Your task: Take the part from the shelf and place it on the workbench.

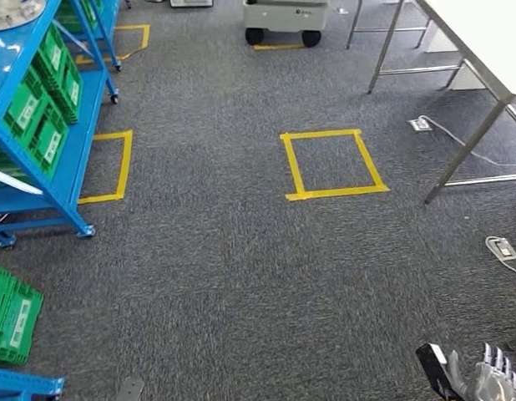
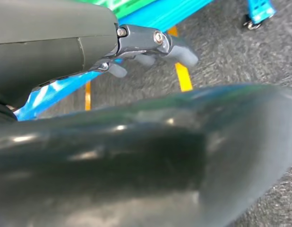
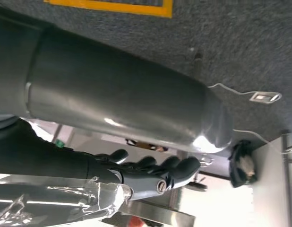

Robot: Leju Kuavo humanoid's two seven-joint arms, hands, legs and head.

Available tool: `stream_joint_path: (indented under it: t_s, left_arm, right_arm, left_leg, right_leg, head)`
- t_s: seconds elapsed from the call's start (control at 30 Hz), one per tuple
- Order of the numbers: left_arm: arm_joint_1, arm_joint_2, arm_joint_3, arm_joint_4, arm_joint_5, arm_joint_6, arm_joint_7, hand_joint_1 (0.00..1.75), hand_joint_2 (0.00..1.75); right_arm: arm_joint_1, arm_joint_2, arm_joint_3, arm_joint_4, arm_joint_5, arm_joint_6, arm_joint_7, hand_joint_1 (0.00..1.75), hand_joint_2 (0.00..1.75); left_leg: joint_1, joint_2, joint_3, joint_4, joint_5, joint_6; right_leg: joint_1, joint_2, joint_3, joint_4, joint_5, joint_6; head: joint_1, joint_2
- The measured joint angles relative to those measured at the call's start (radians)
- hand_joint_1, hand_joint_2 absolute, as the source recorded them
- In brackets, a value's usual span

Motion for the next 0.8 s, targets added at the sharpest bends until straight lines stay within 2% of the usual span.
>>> stream_joint_path:
  t_s: [0.03,0.07,0.1,0.13,0.17,0.2,0.27,0.3,0.33,0.37,0.4,0.43,0.47,0.53,0.57,0.6,0.63,0.67,0.7,0.73,0.8]
  left_arm:
    - [-0.002,-0.001,0.001,0.000,0.002,0.000,0.000,0.00,0.00]
    - [-0.003,-0.001,0.003,0.001,0.003,0.000,0.000,0.00,0.00]
    - [-0.002,-0.001,0.004,0.001,0.004,0.000,0.000,0.00,0.00]
    - [0.000,-0.001,0.005,0.002,0.004,0.000,0.000,0.00,0.00]
    - [0.002,-0.001,0.007,0.002,0.005,0.000,0.000,0.00,0.00]
    - [0.003,-0.001,0.008,0.002,0.005,0.000,0.000,0.00,0.00]
    - [0.002,-0.001,0.009,0.003,0.006,-0.001,0.000,0.00,0.00]
    - [0.002,-0.001,0.009,0.003,0.006,-0.001,0.000,0.00,0.00]
    - [0.002,-0.001,0.010,0.003,0.006,-0.001,0.000,0.00,0.00]
    - [0.003,-0.001,0.010,0.003,0.006,-0.001,0.000,0.00,0.00]
    - [0.005,-0.001,0.011,0.004,0.006,-0.001,0.001,0.00,0.00]
    - [0.007,-0.001,0.011,0.004,0.006,-0.001,0.002,0.00,0.00]
    - [0.007,-0.001,0.012,0.005,0.006,-0.001,0.003,0.00,0.00]
    - [0.004,-0.001,0.012,0.005,0.006,-0.001,0.007,0.00,0.00]
    - [0.003,-0.002,0.012,0.005,0.005,-0.001,0.009,0.00,0.00]
    - [0.004,-0.003,0.012,0.005,0.005,-0.001,0.011,0.00,0.00]
    - [0.005,-0.004,0.012,0.005,0.004,-0.001,0.012,0.00,0.00]
    - [0.007,-0.004,0.012,0.005,0.003,0.000,0.012,0.00,0.00]
    - [0.007,-0.004,0.013,0.005,0.003,0.000,0.012,0.00,0.00]
    - [0.007,-0.003,0.013,0.005,0.003,0.000,0.013,0.00,0.00]
    - [0.003,-0.003,0.013,0.005,0.003,0.000,0.013,0.00,0.00]
  right_arm:
    - [0.003,0.003,-0.019,0.018,0.002,0.000,0.000,0.00,0.00]
    - [0.007,0.006,-0.038,0.038,0.005,0.000,-0.001,0.00,0.00]
    - [0.010,0.009,-0.055,0.059,0.008,0.000,-0.003,0.00,0.00]
    - [0.012,0.013,-0.069,0.077,0.011,-0.001,-0.004,0.00,0.00]
    - [0.013,0.015,-0.080,0.093,0.014,-0.001,-0.004,0.00,0.00]
    - [0.012,0.016,-0.088,0.108,0.016,-0.001,-0.004,0.00,0.00]
    - [0.011,0.018,-0.100,0.130,0.017,-0.002,-0.002,0.00,0.00]
    - [0.010,0.018,-0.104,0.139,0.018,-0.002,0.000,0.00,0.00]
    - [0.009,0.019,-0.108,0.147,0.019,-0.002,0.002,0.00,0.00]
    - [0.009,0.021,-0.111,0.154,0.019,-0.002,0.006,0.00,0.00]
    - [0.008,0.022,-0.115,0.161,0.020,-0.002,0.011,0.00,0.00]
    - [0.007,0.023,-0.119,0.167,0.020,-0.002,0.016,0.00,0.00]
    - [0.007,0.025,-0.124,0.176,0.020,-0.001,0.023,0.00,0.00]
    - [0.012,0.028,-0.134,0.198,0.020,0.002,0.039,0.00,0.00]
    - [0.016,0.030,-0.139,0.211,0.020,0.006,0.049,0.00,0.00]
    - [0.019,0.033,-0.145,0.222,0.020,0.011,0.059,0.00,0.00]
    - [0.021,0.037,-0.150,0.232,0.020,0.018,0.070,0.00,0.00]
    - [0.021,0.041,-0.154,0.241,0.021,0.025,0.080,0.00,0.00]
    - [0.021,0.046,-0.157,0.249,0.021,0.033,0.090,0.00,0.00]
    - [0.021,0.051,-0.160,0.255,0.022,0.040,0.097,0.00,0.00]
    - [0.021,0.060,-0.165,0.267,0.022,0.049,0.105,0.00,0.00]
  left_leg:
    - [0.000,-0.012,-0.001,0.000,0.000,0.003]
    - [0.000,-0.026,-0.001,0.000,0.000,0.005]
    - [0.000,-0.041,-0.001,0.000,0.001,0.005]
    - [0.000,-0.056,-0.001,0.000,0.001,0.004]
    - [0.000,-0.070,0.000,0.001,0.002,0.003]
    - [0.000,-0.083,0.000,0.001,0.003,0.001]
    - [-0.001,-0.105,-0.002,0.003,0.005,-0.007]
    - [-0.001,-0.115,-0.005,0.003,0.007,-0.013]
    - [0.001,-0.125,-0.009,0.002,0.009,-0.019]
    - [0.003,-0.135,-0.012,0.001,0.013,-0.027]
    - [0.005,-0.133,-0.014,0.003,0.012,-0.032]
    - [0.005,-0.115,-0.021,0.014,0.002,-0.036]
    - [0.004,-0.087,-0.036,0.044,-0.020,-0.040]
    - [0.001,-0.030,-0.091,0.162,-0.088,-0.046]
    - [0.002,-0.020,-0.123,0.230,-0.118,-0.049]
    - [0.002,-0.017,-0.144,0.276,-0.132,-0.051]
    - [0.002,-0.015,-0.147,0.288,-0.127,-0.051]
    - [0.002,-0.013,-0.130,0.260,-0.104,-0.051]
    - [0.001,-0.004,-0.095,0.198,-0.070,-0.048]
    - [-0.002,0.017,-0.053,0.125,-0.040,-0.044]
    - [-0.008,0.052,0.003,0.022,-0.011,-0.035]
  right_leg:
    - [-0.001,0.022,-0.034,0.069,-0.030,0.002]
    - [-0.001,0.033,-0.066,0.129,-0.050,0.002]
    - [-0.001,0.038,-0.087,0.163,-0.055,0.002]
    - [-0.002,0.041,-0.090,0.160,-0.041,0.001]
    - [-0.003,0.045,-0.074,0.120,-0.012,-0.001]
    - [-0.005,0.059,-0.044,0.054,0.025,-0.002]
    - [-0.013,0.107,0.014,-0.067,0.066,-0.003]
    - [-0.014,0.124,0.030,-0.096,0.071,-0.006]
    - [-0.013,0.128,0.035,-0.104,0.068,-0.011]
    - [-0.010,0.117,0.037,-0.104,0.070,-0.018]
    - [-0.008,0.106,0.038,-0.106,0.073,-0.025]
    - [-0.007,0.094,0.039,-0.108,0.076,-0.033]
    - [-0.007,0.081,0.040,-0.112,0.078,-0.039]
    - [-0.003,0.053,0.041,-0.114,0.078,-0.048]
    - [-0.001,0.037,0.040,-0.114,0.077,-0.051]
    - [0.000,0.021,0.041,-0.114,0.076,-0.052]
    - [0.001,0.007,0.041,-0.114,0.074,-0.053]
    - [0.002,-0.006,0.042,-0.114,0.073,-0.053]
    - [0.002,-0.017,0.045,-0.114,0.072,-0.051]
    - [0.003,-0.027,0.047,-0.113,0.069,-0.049]
    - [0.009,-0.045,0.052,-0.110,0.062,-0.041]
  head:
    - [0.003,0.000]
    - [0.005,0.000]
    - [0.006,0.000]
    - [0.007,0.000]
    - [0.007,0.000]
    - [0.007,0.000]
    - [0.006,0.000]
    - [0.006,0.000]
    - [0.006,0.000]
    - [0.005,0.000]
    - [0.005,0.000]
    - [0.004,0.000]
    - [0.002,0.000]
    - [-0.001,0.000]
    - [-0.002,0.000]
    - [-0.002,0.000]
    - [-0.002,0.000]
    - [-0.002,0.000]
    - [-0.002,0.000]
    - [-0.003,0.000]
    - [-0.002,0.000]
